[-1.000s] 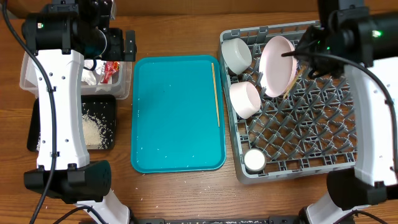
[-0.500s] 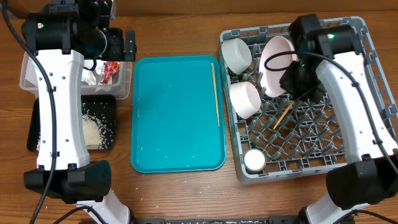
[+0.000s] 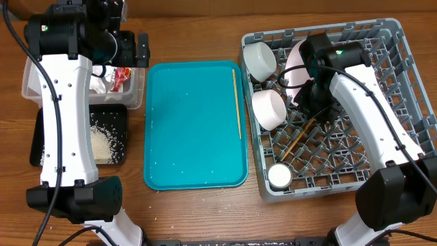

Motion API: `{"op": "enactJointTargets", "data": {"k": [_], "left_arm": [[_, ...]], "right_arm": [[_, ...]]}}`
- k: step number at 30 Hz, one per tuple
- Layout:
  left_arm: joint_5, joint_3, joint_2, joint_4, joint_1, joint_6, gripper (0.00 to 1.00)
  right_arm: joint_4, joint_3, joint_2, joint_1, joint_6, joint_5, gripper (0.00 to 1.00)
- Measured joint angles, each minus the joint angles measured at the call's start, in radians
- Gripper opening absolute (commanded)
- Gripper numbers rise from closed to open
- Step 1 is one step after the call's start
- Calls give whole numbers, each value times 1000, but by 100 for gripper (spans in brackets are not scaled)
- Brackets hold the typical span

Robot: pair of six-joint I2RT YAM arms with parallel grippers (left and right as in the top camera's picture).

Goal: Sort waste into correct bins and load items into the dishwasher
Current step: 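Carry the chopstick into the dish rack and release it, then move the right gripper back to the remaining chopstick on the tray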

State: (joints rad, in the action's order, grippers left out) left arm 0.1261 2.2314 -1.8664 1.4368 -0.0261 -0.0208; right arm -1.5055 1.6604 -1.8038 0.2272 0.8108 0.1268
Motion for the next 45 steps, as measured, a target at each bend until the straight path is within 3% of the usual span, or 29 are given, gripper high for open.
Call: {"op": "enactJointTargets", "data": {"k": [9,11,14,17,20,24,34,45], "left_arm": [[0,0,0,0,0,0,100],[0,0,0,0,0,0,100],[0,0,0,0,0,0,100],[0,0,0,0,0,0,100],[0,0,0,0,0,0,100],[0,0,0,0,0,0,100],[0,0,0,0,0,0,100],[0,0,0,0,0,0,100]], "right_arm": [[9,24,0,10,-58,-31,32],[34,58,2,30,-112,-44,39],[93,126,19,118,-238,-62,63],[194,169,41,257,-347,-66,70],[282,184,44,412,-407,-39,70],[348,187,7,500,-441,-12,70],[301,205,-281,485,-509,-30,74],[296,252,-346,478,-566,21,74]]}}
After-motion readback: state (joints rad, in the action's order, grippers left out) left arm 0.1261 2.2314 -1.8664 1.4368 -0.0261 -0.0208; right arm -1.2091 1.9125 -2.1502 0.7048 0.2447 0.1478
